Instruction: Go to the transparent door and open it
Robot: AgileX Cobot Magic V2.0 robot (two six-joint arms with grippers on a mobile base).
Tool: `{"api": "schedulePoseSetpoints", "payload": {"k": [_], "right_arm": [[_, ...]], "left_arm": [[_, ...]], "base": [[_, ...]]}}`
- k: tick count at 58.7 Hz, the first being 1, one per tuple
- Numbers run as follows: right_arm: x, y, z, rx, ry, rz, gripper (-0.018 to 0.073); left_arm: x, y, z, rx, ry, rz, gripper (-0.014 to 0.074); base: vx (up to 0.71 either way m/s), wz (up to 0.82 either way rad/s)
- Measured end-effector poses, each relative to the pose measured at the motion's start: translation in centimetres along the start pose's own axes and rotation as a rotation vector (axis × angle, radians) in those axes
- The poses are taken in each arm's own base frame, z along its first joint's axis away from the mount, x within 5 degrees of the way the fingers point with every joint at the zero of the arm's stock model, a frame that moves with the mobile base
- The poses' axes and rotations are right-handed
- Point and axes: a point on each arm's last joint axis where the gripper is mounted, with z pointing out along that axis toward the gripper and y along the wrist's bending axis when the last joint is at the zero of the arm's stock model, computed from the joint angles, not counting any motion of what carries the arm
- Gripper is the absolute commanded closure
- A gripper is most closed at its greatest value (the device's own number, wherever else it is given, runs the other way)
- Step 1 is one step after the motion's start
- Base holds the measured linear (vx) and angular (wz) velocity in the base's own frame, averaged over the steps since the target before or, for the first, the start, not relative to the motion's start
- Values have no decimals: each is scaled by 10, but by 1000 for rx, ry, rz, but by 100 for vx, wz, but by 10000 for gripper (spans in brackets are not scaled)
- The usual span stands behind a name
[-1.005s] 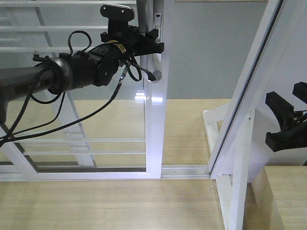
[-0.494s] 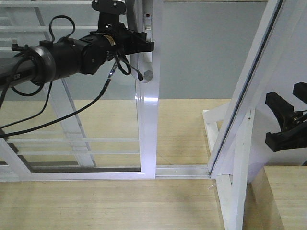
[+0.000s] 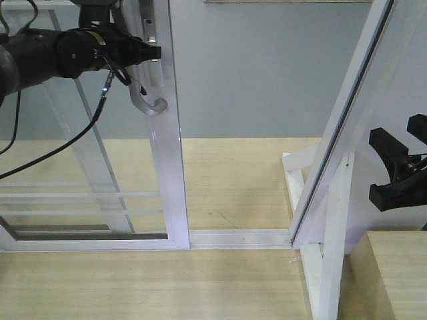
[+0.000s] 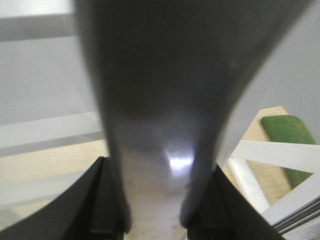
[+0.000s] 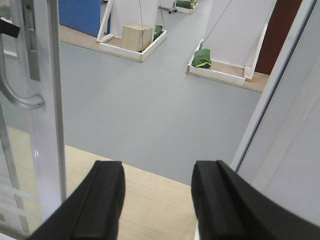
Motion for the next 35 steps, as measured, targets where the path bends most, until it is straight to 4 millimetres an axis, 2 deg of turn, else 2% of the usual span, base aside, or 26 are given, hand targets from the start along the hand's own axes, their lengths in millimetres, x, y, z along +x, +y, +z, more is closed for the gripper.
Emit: {"api": "schedulePoseSetpoints", "payload": {"k": [16, 27, 35], "right_arm": [[0, 0, 0, 0, 0, -1, 173], [0, 0, 0, 0, 3, -1, 173], [0, 0, 0, 0, 3, -1, 173]], "left_arm": [[-8, 47, -18, -100, 53, -14, 197], [-21, 78, -41, -180, 47, 11, 145], [-29, 93, -58, -220, 45, 6, 127]], "base": [[0, 0], [0, 0], [0, 0]]}}
